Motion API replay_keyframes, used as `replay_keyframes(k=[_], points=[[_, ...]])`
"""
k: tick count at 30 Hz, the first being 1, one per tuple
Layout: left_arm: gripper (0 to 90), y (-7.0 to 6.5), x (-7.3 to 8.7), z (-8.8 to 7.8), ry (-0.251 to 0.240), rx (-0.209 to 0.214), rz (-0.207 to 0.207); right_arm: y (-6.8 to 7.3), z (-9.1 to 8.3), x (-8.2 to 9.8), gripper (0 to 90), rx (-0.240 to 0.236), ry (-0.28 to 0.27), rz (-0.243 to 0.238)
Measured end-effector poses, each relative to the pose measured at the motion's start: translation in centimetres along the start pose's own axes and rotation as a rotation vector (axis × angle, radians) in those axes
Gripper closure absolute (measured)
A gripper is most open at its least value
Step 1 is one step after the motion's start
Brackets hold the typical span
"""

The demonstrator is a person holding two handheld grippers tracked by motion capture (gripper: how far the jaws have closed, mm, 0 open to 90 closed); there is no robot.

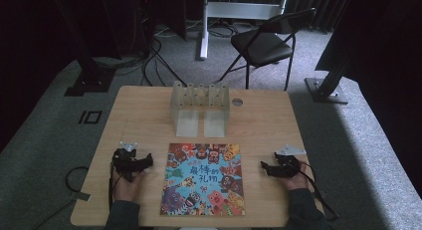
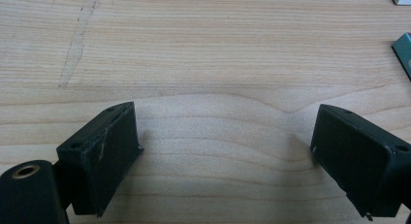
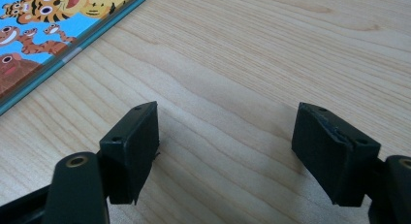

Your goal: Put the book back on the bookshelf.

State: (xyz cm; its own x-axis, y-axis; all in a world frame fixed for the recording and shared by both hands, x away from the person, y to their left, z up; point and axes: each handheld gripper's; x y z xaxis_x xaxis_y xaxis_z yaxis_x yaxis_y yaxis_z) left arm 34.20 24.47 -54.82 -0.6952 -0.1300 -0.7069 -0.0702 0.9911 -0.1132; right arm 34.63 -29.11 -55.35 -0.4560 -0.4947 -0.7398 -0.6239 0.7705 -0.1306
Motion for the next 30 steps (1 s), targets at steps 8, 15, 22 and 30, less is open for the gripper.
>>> replay_keyframes(k=[8,15,22,30], points=[[9.9,0.0,0.0,0.0,0.001,0.000,0.001,0.0,0.0,0.0,24.8,0.001,0.000,-0.001],[9.9,0.1,0.0,0.0,0.004,0.019,0.024,0.1,0.1,-0.1,20.3,-0.010,0.006,-0.012],[9.9,0.1,0.0,0.0,0.005,0.019,0.025,0.2,-0.3,-0.2,28.3,0.002,0.004,0.002],[9.9,0.1,0.0,0.0,0.004,0.019,0.025,0.9,-1.4,-1.3,29.6,0.021,-0.026,-0.027]])
Point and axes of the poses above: each handheld gripper's, and its own axes: z roughly forward along the jaws, x roughly out of its underside, y roughly to its left, and after that the axes turned 10 degrees about -z, right-handed
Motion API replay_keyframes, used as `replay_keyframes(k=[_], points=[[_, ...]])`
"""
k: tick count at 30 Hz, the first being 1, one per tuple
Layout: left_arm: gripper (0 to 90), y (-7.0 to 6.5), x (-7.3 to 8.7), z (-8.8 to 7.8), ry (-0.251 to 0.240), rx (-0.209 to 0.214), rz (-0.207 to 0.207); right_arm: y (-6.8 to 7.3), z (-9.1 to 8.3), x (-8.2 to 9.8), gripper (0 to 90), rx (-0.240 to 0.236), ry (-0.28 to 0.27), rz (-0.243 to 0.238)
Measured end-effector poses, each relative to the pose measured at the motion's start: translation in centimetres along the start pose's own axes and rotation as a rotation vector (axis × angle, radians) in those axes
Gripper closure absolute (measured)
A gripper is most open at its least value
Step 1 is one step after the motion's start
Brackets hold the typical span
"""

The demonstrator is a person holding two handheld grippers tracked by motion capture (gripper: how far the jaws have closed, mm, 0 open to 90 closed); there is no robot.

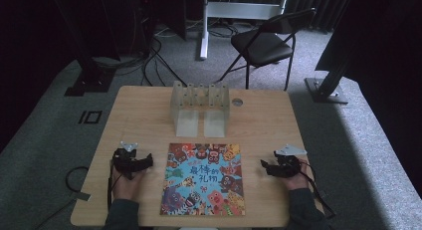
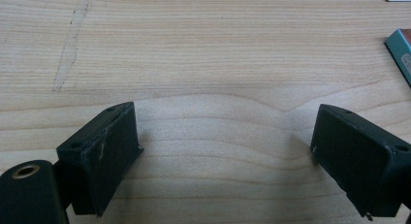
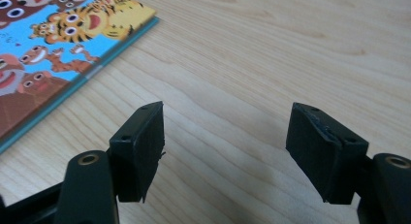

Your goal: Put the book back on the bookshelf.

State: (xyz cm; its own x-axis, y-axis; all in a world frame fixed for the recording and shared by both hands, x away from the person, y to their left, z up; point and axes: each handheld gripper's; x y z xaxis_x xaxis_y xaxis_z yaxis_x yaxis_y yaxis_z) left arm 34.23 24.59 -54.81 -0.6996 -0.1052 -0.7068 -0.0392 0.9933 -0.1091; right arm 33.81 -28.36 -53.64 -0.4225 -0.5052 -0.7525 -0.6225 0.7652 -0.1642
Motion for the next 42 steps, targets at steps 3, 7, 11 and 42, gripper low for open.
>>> replay_keyframes(k=[3,7,11,42], points=[[10.1,0.0,0.0,0.0,0.000,0.002,0.002,0.4,-0.2,-0.5,29.5,0.004,0.002,-0.021],[11.8,0.0,0.0,0.0,-0.002,0.007,0.005,0.7,-0.6,-1.2,29.7,0.001,-0.008,-0.048],[11.8,0.0,0.0,0.0,-0.002,0.006,0.005,0.9,-0.8,-2.0,29.8,0.002,-0.009,-0.075],[18.5,0.0,0.1,-0.2,-0.014,0.009,0.006,3.6,1.5,-7.4,29.5,-0.093,-0.045,-0.201]])
Point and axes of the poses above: each handheld gripper's, and its own axes: z roughly forward along the jaws, x roughly out of its underside, y roughly to its left, and after that the axes turned 10 degrees about -z, right-handed
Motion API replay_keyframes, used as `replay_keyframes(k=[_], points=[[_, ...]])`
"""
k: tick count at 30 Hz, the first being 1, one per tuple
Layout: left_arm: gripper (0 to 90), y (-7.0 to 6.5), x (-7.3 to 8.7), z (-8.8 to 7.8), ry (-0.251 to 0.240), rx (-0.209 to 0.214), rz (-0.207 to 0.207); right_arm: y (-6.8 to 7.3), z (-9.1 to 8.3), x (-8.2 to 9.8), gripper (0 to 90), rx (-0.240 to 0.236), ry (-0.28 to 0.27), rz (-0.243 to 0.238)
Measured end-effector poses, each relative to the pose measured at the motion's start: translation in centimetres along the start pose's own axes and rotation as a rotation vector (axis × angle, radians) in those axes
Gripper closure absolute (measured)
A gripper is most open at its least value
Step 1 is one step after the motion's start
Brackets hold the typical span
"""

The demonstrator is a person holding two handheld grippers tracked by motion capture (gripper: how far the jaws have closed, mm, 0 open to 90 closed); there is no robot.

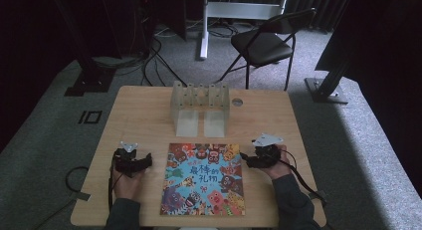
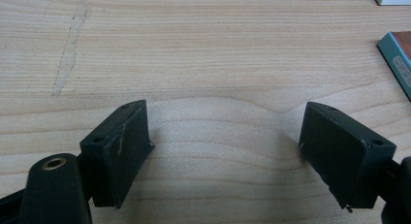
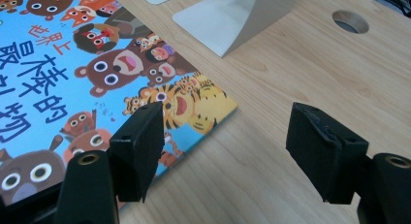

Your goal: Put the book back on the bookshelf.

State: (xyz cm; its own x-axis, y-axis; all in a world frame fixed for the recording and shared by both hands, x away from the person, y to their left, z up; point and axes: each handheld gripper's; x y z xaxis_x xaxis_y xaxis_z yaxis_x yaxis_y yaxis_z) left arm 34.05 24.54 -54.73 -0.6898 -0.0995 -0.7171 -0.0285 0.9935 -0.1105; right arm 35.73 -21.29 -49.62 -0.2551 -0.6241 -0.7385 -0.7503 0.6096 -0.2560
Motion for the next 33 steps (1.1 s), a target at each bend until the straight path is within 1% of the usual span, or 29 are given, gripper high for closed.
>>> replay_keyframes(k=[2,5,11,14,15,17,22,24,25,26,27,28,33], points=[[18.5,0.0,0.0,0.0,0.000,0.001,0.001,0.0,0.2,-0.3,29.2,0.004,-0.012,-0.009],[18.5,0.0,0.0,0.0,0.000,0.001,0.001,0.0,0.6,-0.7,29.1,-0.007,-0.028,-0.006],[18.6,0.0,0.0,0.0,0.001,0.002,0.003,0.1,1.5,-1.2,28.7,-0.024,-0.025,-0.010],[18.6,0.2,0.0,-0.1,0.006,0.016,0.016,0.3,2.1,-1.6,28.8,-0.034,-0.021,-0.021],[18.6,0.2,0.0,-0.1,0.006,0.018,0.019,0.4,2.3,-1.7,28.8,-0.041,-0.026,-0.019],[18.5,0.2,0.0,-0.1,0.006,0.028,0.029,0.4,2.8,-1.8,28.8,-0.048,-0.017,-0.025],[19.6,0.1,0.0,-0.2,0.015,0.049,0.051,0.3,4.3,-1.6,25.4,-0.100,0.007,-0.017],[28.8,-0.2,0.0,-0.6,0.023,0.059,0.073,0.2,4.9,-1.4,24.6,-0.111,0.025,-0.011],[29.9,-0.5,0.0,-0.7,0.020,0.051,0.099,0.2,5.2,-1.3,24.5,-0.119,0.032,-0.006],[29.8,-0.8,0.1,-0.8,0.015,0.057,0.119,0.1,5.4,-1.2,24.4,-0.123,0.039,0.000],[29.7,-1.1,0.0,-1.0,0.011,0.074,0.129,0.1,5.7,-1.1,24.2,-0.127,0.042,0.006],[29.3,-1.4,0.0,-1.2,-0.004,0.093,0.143,0.0,5.9,-1.0,23.9,-0.132,0.045,0.007],[27.0,-2.6,0.1,-2.3,-0.051,0.158,0.193,-0.5,6.7,-0.8,23.9,-0.156,0.043,0.032]])
Point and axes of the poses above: each handheld gripper's, and its own axes: z roughly forward along the jaws, x roughly out of its underside, y roughly to its left, and after that the axes turned 10 degrees about -z, right-handed
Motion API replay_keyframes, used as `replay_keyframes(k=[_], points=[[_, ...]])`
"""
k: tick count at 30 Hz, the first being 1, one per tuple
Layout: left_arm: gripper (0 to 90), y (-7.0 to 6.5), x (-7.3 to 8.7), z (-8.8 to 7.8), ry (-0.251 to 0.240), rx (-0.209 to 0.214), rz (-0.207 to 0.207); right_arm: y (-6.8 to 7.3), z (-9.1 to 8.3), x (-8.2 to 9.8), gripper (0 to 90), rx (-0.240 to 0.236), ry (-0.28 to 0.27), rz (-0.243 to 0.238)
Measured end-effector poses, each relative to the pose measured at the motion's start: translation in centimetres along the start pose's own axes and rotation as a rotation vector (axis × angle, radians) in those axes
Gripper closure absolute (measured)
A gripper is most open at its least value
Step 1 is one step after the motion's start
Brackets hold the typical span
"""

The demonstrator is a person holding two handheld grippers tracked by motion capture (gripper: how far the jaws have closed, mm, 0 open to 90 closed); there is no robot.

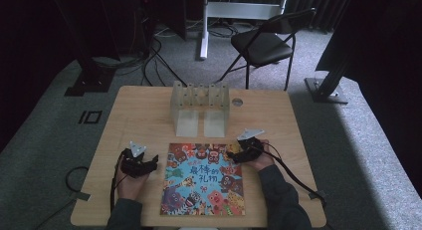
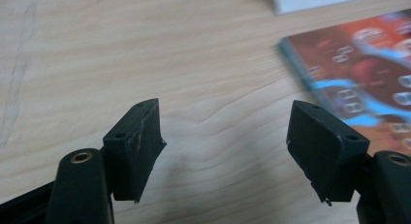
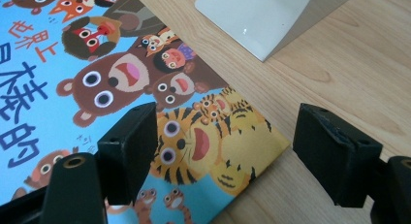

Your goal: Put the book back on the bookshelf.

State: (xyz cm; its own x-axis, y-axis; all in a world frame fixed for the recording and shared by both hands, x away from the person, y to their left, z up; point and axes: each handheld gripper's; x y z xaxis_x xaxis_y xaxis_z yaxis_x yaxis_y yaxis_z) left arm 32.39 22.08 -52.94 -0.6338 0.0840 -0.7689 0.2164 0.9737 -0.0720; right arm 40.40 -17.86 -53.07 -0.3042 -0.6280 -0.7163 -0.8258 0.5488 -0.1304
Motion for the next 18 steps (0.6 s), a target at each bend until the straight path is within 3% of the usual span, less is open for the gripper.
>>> replay_keyframes(k=[5,9,18], points=[[21.3,-1.5,-0.2,-0.7,-0.034,0.075,0.063,-0.6,0.5,0.1,24.0,-0.012,0.006,0.030],[15.4,-3.0,0.1,-1.0,-0.022,0.099,0.133,-1.0,0.8,0.3,23.7,-0.024,0.019,0.046],[10.4,-6.5,1.3,-2.1,-0.007,0.215,0.242,-1.2,1.0,0.5,24.2,-0.071,-0.001,0.078]])
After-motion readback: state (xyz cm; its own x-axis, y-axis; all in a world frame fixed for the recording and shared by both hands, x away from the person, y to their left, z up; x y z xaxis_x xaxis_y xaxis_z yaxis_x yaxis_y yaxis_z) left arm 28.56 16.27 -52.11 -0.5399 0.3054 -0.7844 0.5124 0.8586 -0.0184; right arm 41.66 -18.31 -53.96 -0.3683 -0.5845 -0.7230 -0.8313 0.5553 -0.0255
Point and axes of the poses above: each handheld gripper's, and its own axes: z roughly forward along the jaws, x roughly out of its underside, y roughly to its left, and after that the axes turned 10 degrees about -z, right-handed
